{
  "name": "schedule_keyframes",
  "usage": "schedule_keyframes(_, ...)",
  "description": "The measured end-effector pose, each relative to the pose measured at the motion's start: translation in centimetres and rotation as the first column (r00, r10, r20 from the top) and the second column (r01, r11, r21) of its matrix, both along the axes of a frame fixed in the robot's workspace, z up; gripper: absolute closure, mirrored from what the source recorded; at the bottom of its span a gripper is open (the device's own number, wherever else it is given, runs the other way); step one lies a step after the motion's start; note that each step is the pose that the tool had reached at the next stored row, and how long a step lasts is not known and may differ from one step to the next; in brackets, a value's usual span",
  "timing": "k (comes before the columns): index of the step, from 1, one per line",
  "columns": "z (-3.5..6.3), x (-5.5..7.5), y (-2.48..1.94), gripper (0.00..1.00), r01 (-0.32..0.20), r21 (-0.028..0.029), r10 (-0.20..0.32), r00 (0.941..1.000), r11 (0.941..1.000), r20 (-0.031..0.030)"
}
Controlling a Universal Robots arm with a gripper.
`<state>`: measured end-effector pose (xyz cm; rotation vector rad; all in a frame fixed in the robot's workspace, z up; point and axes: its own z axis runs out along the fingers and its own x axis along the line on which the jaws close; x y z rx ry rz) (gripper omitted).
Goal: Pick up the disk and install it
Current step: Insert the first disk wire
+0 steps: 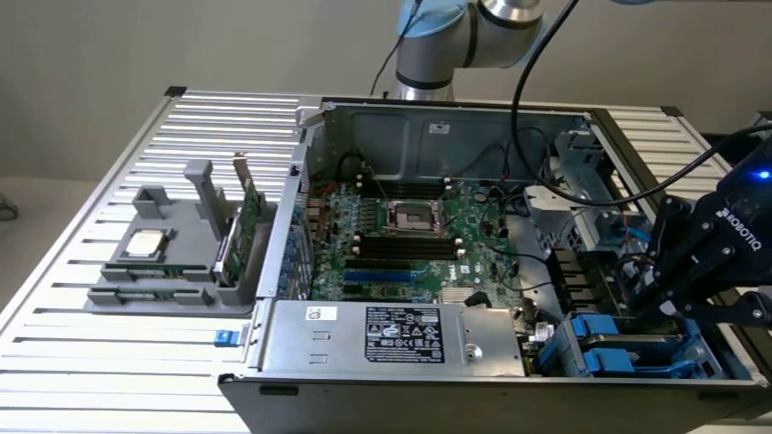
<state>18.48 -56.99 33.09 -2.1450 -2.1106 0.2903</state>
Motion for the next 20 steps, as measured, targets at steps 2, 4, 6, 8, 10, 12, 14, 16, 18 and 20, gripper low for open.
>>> schedule_keyframes(2,0.0,0.03,0.04,0.83,0.0,-0.0066,0.0,1.0,1.0,0.0)
schedule_keyframes(4,0.0,0.06,0.07,0.83,0.0,-0.0159,0.0,1.0,0.9999,0.0001)
schedule_keyframes(6,-0.03,0.06,0.07,0.83,0.0,-0.0229,0.0,1.0,0.9997,0.0002)
schedule_keyframes(8,-0.07,0.07,0.07,0.83,0.0,-0.0275,0.0,1.0,0.9996,0.0007)
schedule_keyframes(10,-0.11,0.07,0.08,0.83,0.0,-0.0296,0.0,1.0,0.9996,0.0014)
schedule_keyframes(12,-0.13,0.07,0.09,0.83,0.0,-0.0309,0.0,1.0,0.9995,0.0021)
schedule_keyframes(14,-0.15,0.07,0.1,0.83,0.0,-0.032,0.0,1.0,0.9995,0.0026)
schedule_keyframes(16,-0.17,0.07,0.1,0.83,0.0,-0.033,0.0,1.0,0.9995,0.0032)
schedule_keyframes(18,-0.18,0.07,0.1,0.83,0.0,-0.0337,0.0,1.0,0.9994,0.0041)
schedule_keyframes(20,-0.2,0.07,0.11,0.83,0.0,-0.034,0.0,1.0,0.9994,0.0055)
